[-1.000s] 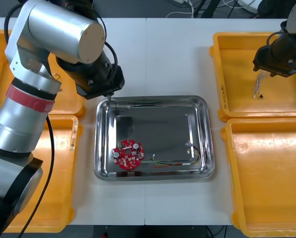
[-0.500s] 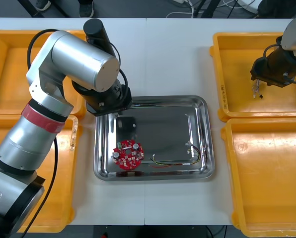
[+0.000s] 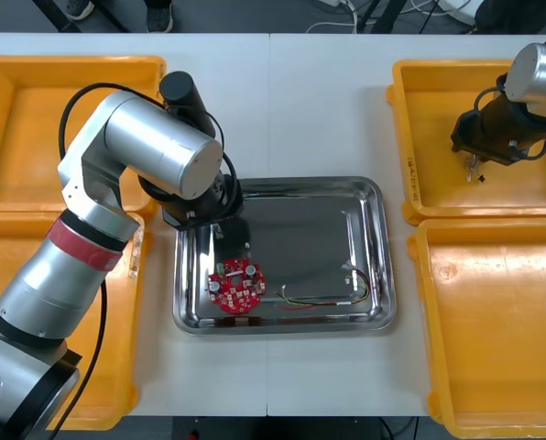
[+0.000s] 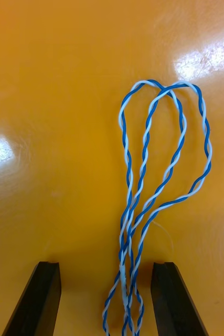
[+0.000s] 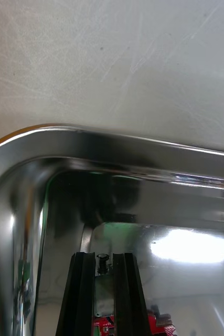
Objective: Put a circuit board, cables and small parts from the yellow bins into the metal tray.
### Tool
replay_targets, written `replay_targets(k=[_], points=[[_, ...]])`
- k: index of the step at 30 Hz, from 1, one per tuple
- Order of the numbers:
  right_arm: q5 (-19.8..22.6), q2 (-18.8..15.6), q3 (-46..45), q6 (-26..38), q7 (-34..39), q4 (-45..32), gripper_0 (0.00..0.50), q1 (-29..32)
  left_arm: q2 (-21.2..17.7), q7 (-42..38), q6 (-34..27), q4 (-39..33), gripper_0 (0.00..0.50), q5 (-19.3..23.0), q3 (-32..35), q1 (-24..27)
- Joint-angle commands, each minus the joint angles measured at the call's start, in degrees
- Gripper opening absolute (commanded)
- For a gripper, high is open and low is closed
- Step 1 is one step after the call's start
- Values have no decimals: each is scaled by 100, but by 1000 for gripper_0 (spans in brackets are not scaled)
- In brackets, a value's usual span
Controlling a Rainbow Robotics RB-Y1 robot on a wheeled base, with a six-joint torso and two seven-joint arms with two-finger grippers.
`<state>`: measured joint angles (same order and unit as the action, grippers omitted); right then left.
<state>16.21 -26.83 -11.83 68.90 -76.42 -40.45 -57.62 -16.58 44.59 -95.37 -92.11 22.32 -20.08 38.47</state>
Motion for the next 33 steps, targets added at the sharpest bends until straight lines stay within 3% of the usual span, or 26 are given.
replay_targets(k=[1, 7, 8, 10, 11, 12, 14, 15, 22, 28, 31, 33], points=[[14, 55, -118, -148, 172, -86, 500, 110, 155, -162, 142, -202, 0, -122, -136, -120], [76, 55, -83, -254, 145, -77, 500, 181, 155, -162, 230, -202, 2, -184, -215, -164], [85, 64, -83, -254, 136, -77, 474, 189, 155, -162, 230, -202, 0, -184, -206, -164], [93, 73, -83, -254, 136, -86, 384, 189, 155, -162, 238, -202, 0, -193, -224, -173], [102, 73, -83, -254, 136, -86, 292, 189, 155, -162, 247, -202, 0, -202, -233, -173], [111, 73, -74, -254, 136, -86, 169, 189, 164, -162, 247, -211, 0, -210, -250, -173], [128, 73, -83, -254, 136, -86, 31, 189, 155, -162, 274, -211, 0, -228, -259, -190], [146, 73, -74, -254, 136, -86, 0, 181, 155, -162, 300, -202, 1, -246, -268, -217], [269, 73, -83, -245, 110, -103, 0, 181, 155, -162, 353, -202, 2, -272, -294, -234], [181, 64, -74, 274, 101, -595, 0, 189, 164, -162, 361, -202, 65, -281, -294, -234], [111, 37, -83, 801, 101, -1026, 0, 189, 164, -162, 361, -202, 142, -298, -294, -252], [58, 29, -118, 1232, 101, -1395, 0, 189, 155, -144, 388, -202, 241, -325, -294, -278]])
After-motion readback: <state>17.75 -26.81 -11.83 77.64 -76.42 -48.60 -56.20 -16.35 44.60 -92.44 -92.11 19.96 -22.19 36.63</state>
